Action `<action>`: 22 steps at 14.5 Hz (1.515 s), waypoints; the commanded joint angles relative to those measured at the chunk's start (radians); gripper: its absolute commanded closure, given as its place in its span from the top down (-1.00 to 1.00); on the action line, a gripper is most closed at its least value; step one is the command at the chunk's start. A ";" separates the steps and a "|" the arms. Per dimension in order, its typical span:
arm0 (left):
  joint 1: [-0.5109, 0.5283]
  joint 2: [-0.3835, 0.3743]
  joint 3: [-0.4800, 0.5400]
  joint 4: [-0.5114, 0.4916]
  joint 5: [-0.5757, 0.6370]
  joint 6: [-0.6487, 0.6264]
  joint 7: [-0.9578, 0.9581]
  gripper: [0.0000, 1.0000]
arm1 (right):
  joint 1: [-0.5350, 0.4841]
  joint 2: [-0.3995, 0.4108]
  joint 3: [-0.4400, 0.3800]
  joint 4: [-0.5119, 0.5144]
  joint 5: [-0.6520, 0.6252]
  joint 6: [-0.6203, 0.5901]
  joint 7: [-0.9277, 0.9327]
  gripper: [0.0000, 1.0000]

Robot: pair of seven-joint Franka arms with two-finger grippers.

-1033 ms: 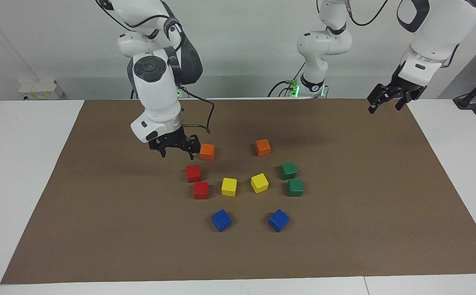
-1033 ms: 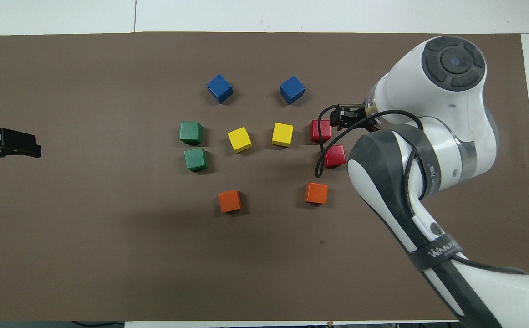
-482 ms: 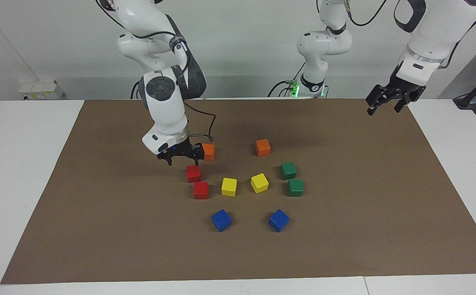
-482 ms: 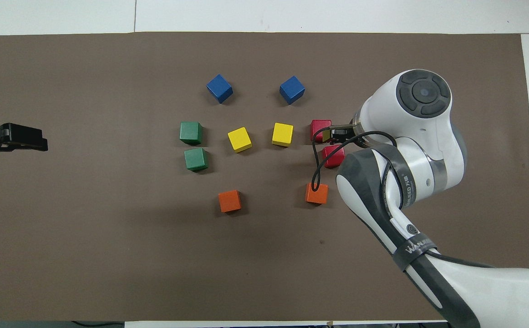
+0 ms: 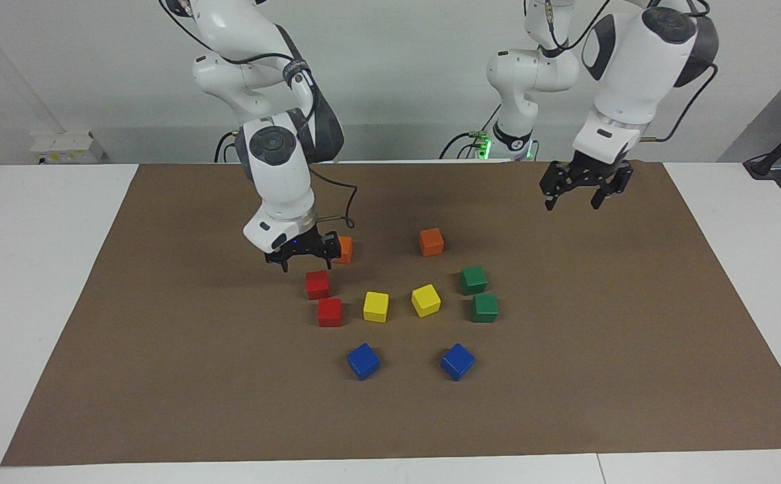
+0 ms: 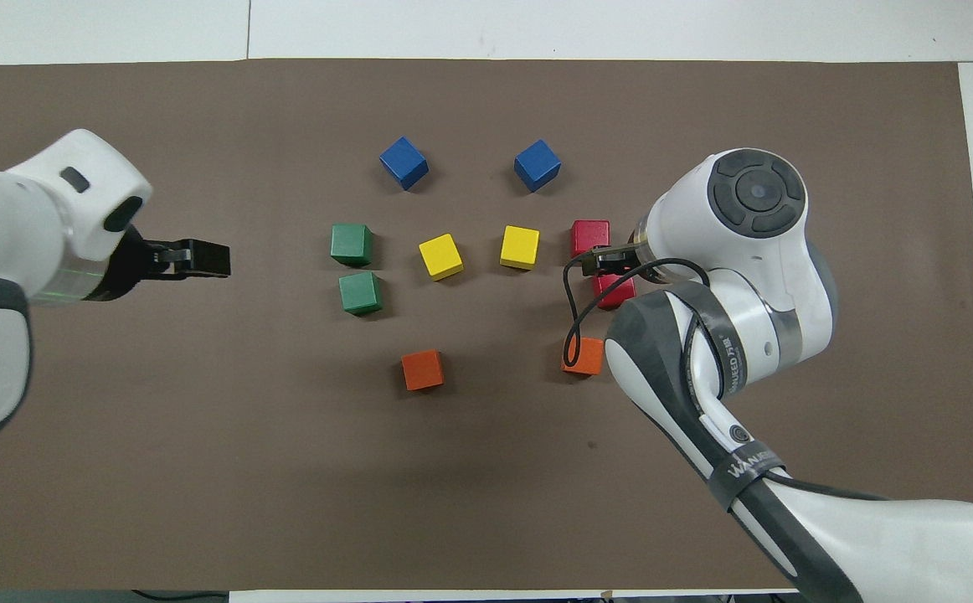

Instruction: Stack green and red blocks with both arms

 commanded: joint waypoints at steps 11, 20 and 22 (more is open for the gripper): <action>-0.207 0.218 0.018 -0.112 -0.006 0.276 -0.241 1.00 | 0.000 0.045 -0.003 -0.075 0.018 0.131 -0.013 1.00; -0.237 0.332 0.019 -0.118 0.002 0.365 -0.314 1.00 | 0.006 0.100 -0.003 -0.098 0.018 0.218 -0.011 1.00; -0.239 0.342 0.019 -0.118 0.002 0.372 -0.330 1.00 | 0.018 0.100 -0.003 -0.110 0.018 0.223 -0.011 1.00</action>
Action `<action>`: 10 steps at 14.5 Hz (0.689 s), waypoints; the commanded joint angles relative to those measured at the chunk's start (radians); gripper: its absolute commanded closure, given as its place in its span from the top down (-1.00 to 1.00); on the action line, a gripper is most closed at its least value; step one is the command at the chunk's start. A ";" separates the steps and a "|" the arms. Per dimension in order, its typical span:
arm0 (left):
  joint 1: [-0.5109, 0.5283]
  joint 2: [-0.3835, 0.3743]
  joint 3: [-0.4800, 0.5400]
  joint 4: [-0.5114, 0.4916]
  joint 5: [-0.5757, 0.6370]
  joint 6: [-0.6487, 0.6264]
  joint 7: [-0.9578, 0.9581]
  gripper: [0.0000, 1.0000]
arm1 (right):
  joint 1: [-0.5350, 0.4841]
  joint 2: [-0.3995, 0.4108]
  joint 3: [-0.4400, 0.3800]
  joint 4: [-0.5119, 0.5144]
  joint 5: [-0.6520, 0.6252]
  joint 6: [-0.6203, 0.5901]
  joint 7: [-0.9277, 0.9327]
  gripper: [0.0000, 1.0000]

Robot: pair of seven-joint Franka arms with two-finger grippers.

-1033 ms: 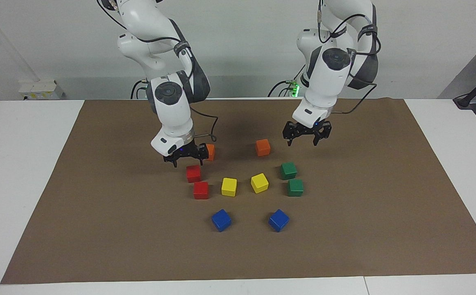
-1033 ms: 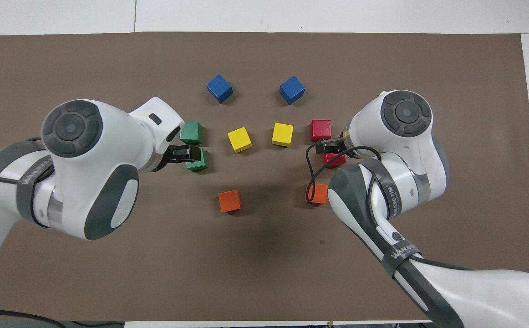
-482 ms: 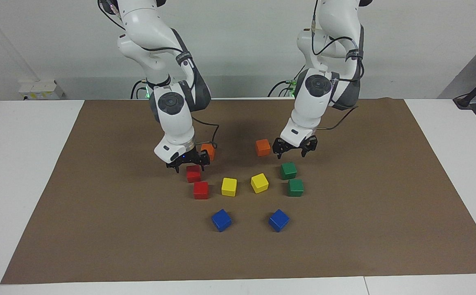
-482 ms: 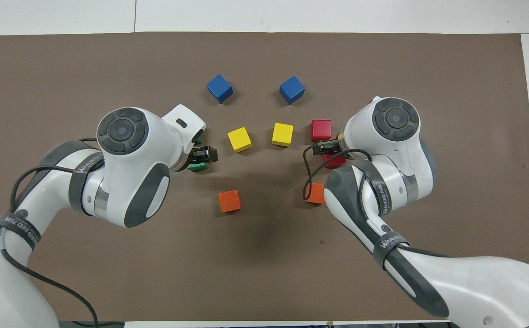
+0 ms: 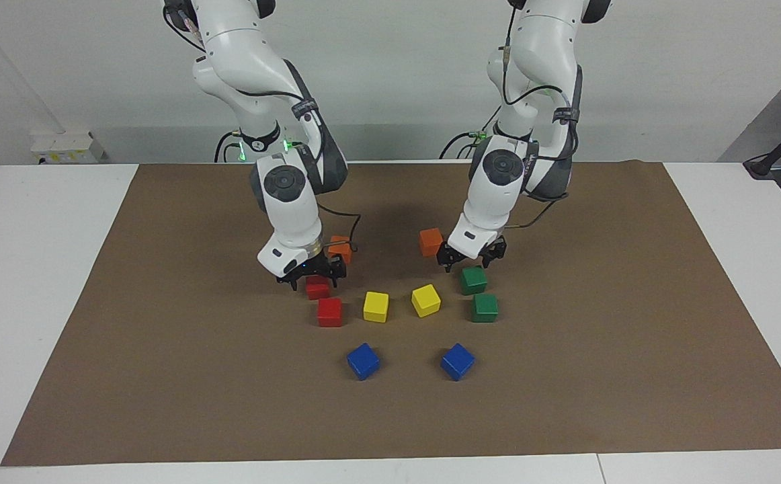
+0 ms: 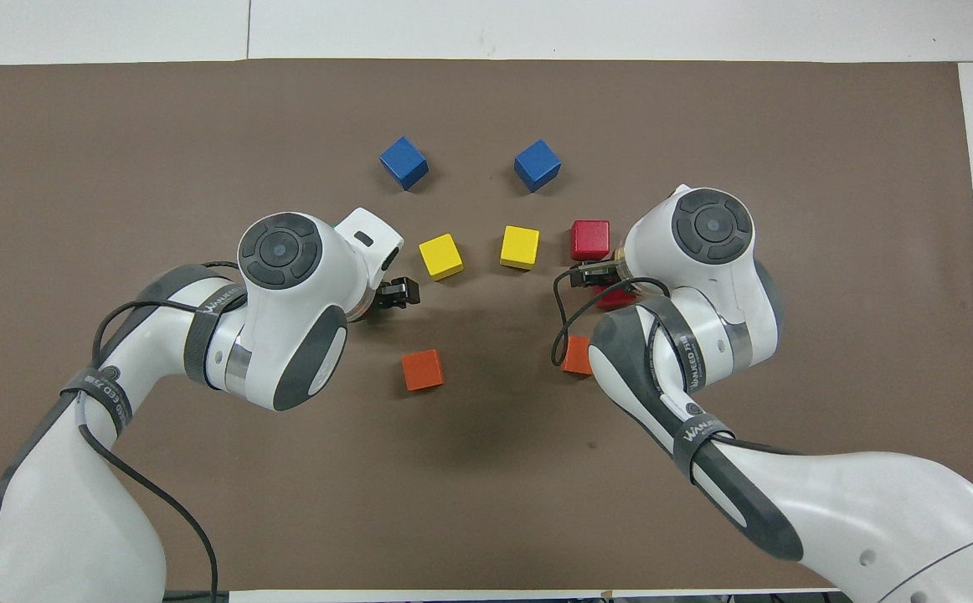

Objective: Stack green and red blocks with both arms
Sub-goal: 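Grasp the green cube with the left gripper while the right gripper lifts red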

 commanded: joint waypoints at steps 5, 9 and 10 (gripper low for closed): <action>-0.021 0.015 0.020 -0.030 0.002 0.072 -0.040 1.00 | 0.018 -0.005 -0.002 -0.033 0.018 0.028 -0.011 0.84; -0.019 0.050 0.020 -0.032 0.023 0.112 -0.039 1.00 | 0.018 -0.007 -0.002 -0.033 0.018 0.018 -0.013 -0.74; -0.019 0.056 0.020 -0.030 0.023 0.118 -0.037 1.00 | 0.016 -0.010 -0.002 -0.028 0.018 0.008 -0.014 -1.00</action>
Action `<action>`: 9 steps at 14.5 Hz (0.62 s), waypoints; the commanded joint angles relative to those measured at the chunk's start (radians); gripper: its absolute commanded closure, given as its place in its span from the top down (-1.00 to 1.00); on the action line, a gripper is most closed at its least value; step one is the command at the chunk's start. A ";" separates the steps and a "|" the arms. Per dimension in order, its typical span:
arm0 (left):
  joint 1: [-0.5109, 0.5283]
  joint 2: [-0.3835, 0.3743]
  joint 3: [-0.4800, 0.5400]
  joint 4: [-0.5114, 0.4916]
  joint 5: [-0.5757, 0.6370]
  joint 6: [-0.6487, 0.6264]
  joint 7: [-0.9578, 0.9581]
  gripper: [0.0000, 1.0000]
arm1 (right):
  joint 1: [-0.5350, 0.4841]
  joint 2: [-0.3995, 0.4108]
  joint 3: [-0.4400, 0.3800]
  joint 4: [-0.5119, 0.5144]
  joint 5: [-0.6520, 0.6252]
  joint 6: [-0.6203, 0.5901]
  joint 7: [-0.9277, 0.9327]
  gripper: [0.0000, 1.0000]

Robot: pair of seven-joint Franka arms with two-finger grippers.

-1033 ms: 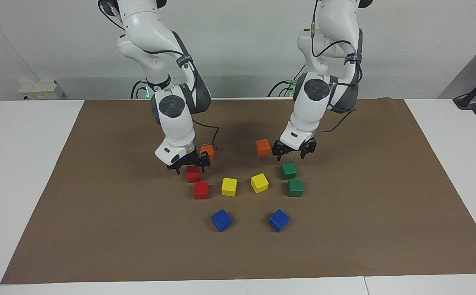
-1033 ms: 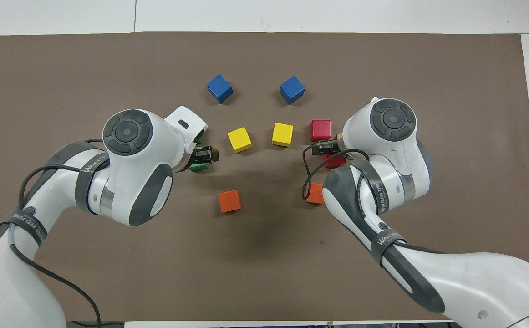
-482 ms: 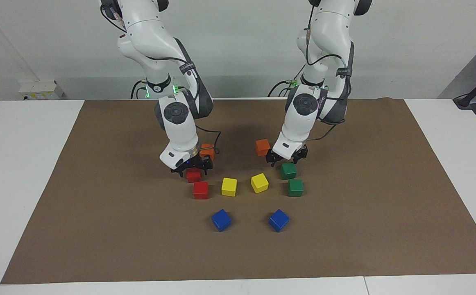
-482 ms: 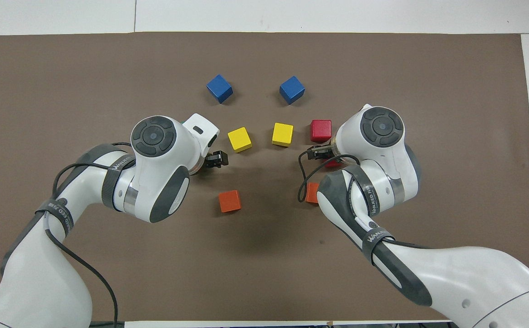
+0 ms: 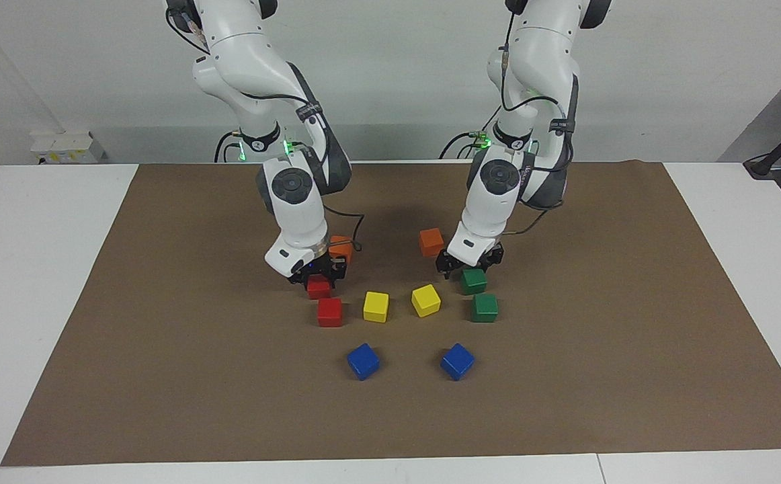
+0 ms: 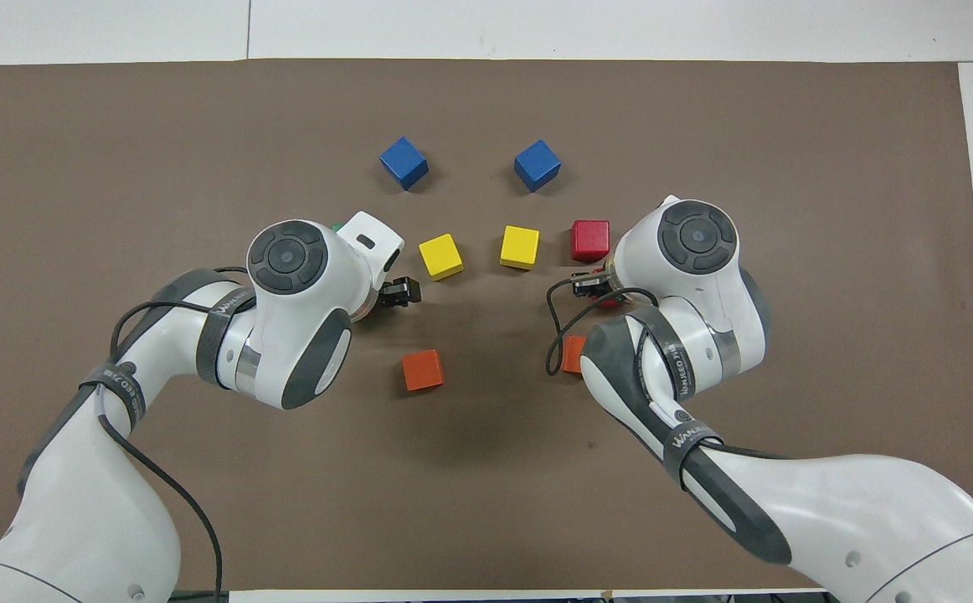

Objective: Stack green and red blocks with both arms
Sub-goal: 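Grasp the green cube with the left gripper while the right gripper lifts red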

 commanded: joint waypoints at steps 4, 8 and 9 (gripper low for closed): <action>-0.012 0.019 0.018 -0.011 0.070 0.044 -0.008 1.00 | -0.077 -0.050 -0.005 0.093 0.018 -0.149 -0.031 -1.00; -0.004 0.036 0.020 -0.006 0.087 0.085 -0.005 1.00 | -0.287 -0.067 -0.008 0.138 0.016 -0.203 -0.254 -1.00; -0.003 0.041 0.020 -0.003 0.105 0.094 -0.005 1.00 | -0.327 -0.068 -0.008 0.133 0.018 -0.198 -0.305 -1.00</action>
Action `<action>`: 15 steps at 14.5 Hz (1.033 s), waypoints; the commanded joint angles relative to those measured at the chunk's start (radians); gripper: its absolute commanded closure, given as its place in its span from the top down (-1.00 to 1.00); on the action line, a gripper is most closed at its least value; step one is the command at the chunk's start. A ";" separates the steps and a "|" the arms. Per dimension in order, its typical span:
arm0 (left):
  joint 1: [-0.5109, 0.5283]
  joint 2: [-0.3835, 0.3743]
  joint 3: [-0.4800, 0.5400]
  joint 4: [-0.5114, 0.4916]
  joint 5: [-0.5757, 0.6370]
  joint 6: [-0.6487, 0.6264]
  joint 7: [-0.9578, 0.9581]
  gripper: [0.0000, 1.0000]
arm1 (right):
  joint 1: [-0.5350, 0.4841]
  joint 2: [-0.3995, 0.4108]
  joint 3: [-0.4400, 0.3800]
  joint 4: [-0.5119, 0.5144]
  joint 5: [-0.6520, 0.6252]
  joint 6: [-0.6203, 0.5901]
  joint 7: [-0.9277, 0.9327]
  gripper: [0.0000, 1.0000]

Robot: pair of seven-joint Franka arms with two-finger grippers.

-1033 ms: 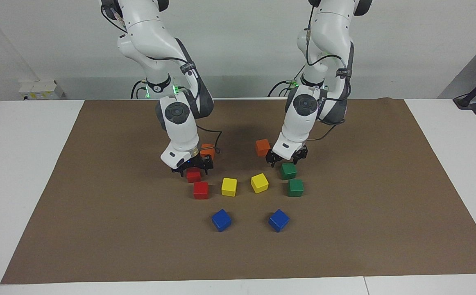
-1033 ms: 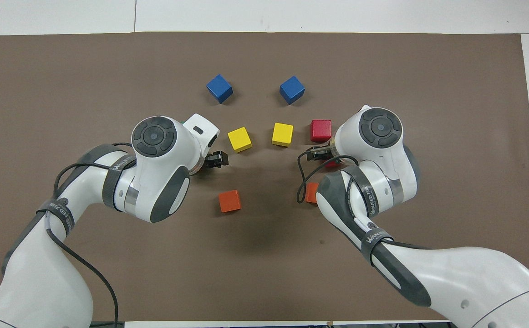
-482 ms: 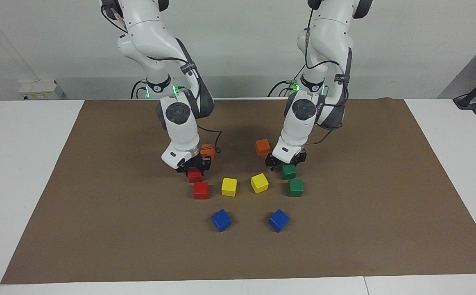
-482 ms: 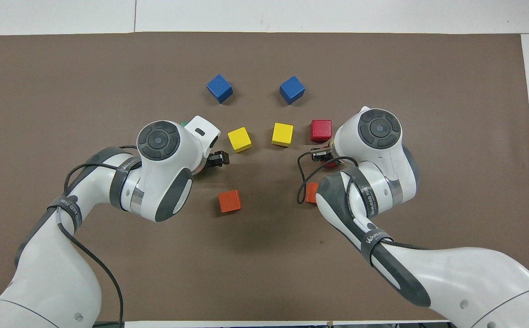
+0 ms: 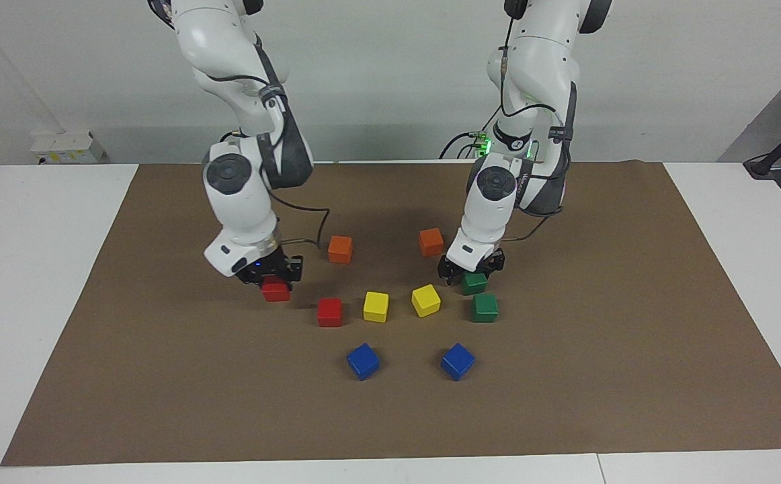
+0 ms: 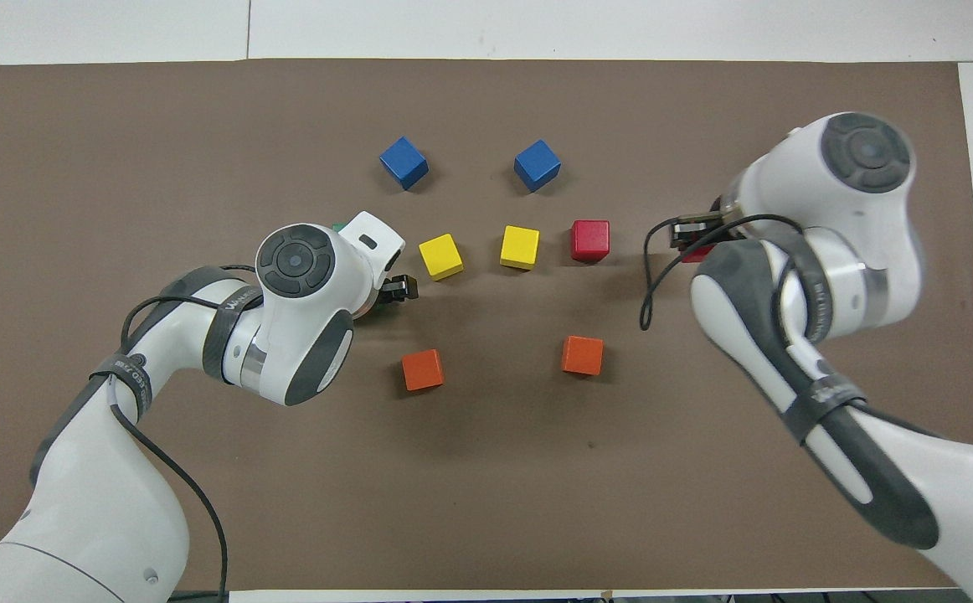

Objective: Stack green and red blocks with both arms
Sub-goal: 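Carry the red cube outward with the right gripper while the left gripper follows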

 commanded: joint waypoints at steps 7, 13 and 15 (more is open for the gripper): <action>-0.009 0.021 0.010 -0.012 0.055 0.048 -0.007 0.72 | -0.214 0.035 0.010 -0.066 0.018 0.116 -0.294 -1.00; -0.021 0.010 0.010 -0.015 0.078 -0.026 -0.007 -1.00 | -0.216 0.060 0.010 -0.082 0.018 0.145 -0.300 -1.00; -0.011 0.010 0.010 -0.009 0.078 -0.026 -0.004 -1.00 | -0.216 0.058 0.010 -0.095 0.018 0.164 -0.302 -1.00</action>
